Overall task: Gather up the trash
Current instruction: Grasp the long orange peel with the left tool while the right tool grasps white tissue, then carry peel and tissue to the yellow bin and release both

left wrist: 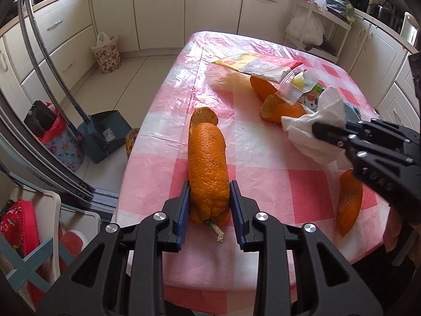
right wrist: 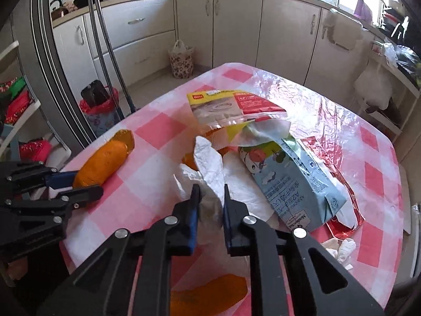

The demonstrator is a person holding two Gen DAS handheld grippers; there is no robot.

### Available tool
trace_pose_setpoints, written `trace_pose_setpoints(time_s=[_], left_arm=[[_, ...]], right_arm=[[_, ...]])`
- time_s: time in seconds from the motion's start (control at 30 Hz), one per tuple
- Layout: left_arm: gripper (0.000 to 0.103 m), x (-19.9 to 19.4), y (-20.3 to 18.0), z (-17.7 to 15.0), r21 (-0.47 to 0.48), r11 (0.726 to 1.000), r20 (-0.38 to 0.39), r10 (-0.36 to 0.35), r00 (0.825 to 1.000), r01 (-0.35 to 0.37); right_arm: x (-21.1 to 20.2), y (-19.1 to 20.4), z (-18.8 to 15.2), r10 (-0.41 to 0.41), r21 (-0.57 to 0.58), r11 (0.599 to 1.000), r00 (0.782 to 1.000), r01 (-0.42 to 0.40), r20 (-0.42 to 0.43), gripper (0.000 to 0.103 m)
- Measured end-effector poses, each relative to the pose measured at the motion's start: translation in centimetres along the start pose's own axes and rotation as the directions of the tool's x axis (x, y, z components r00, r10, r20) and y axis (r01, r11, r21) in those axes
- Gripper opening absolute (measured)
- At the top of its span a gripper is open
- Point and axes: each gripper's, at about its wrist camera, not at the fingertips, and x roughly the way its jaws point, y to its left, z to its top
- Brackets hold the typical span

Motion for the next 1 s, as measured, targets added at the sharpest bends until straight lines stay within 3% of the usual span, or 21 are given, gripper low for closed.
trace_pose_setpoints(time_s=[0.13, 0.27, 0.33, 0.47, 0.53, 0.63, 0.83, 1.0], left_arm=[[0.027, -0.1, 0.1, 0.1, -0.011, 1.0, -0.005, -0.006, 1.0, 0.005], [0.027, -0.1, 0.1, 0.1, -0.016, 1.0, -0.012, -0.016, 1.0, 0.015], [0.027, -0.2, 0.0, 0.2, -0.01, 1.0, -0.012, -0.016, 1.0, 0.016], [0.027, 0.1, -0.4, 0.2, -0.004, 1.0, -0.016, -0.007, 1.0, 0.007], [0.027, 0.1, -0.5, 0.1, -0.001, 1.0, -0.018, -0.006, 1.0, 0.006], [0.027, 0.1, -0.6, 0.1, 0.002, 1.0, -0.017, -0.004, 1.0, 0.005], [0.027, 0.1, -0.7, 0.1, 0.002, 1.0, -0.017, -0.005, 1.0, 0.005], [0.027, 0.0, -0.7, 0.2, -0.001, 1.0, -0.016, -0.018, 1.0, 0.018]], right_arm=[[-2.2, -2.4, 0.4, 0.101, 0.149, 0.983, 0.993, -0.109, 0.064, 0.016], [-4.4, -5.2, 0.0, 0.201, 0.299, 0.925, 0.969, -0.236, 0.144, 0.016], [-4.9, -6.0, -0.5, 0.23, 0.331, 0.905, 0.963, -0.266, 0.143, 0.016], [-4.0, -5.7, -1.4, 0.16, 0.302, 0.937, 0.985, -0.172, 0.064, 0.032], [-3.2, -5.9, -2.0, 0.149, 0.31, 0.938, 0.988, -0.156, 0.047, 0.029], [-2.9, -6.3, -2.4, 0.128, 0.309, 0.942, 0.991, -0.133, 0.038, 0.007], [-4.8, -6.9, -1.8, 0.119, 0.291, 0.945, 0.987, -0.146, 0.11, 0.005], [-7.9, -7.3, -1.3, 0.162, 0.301, 0.925, 0.958, -0.231, 0.238, 0.003]])
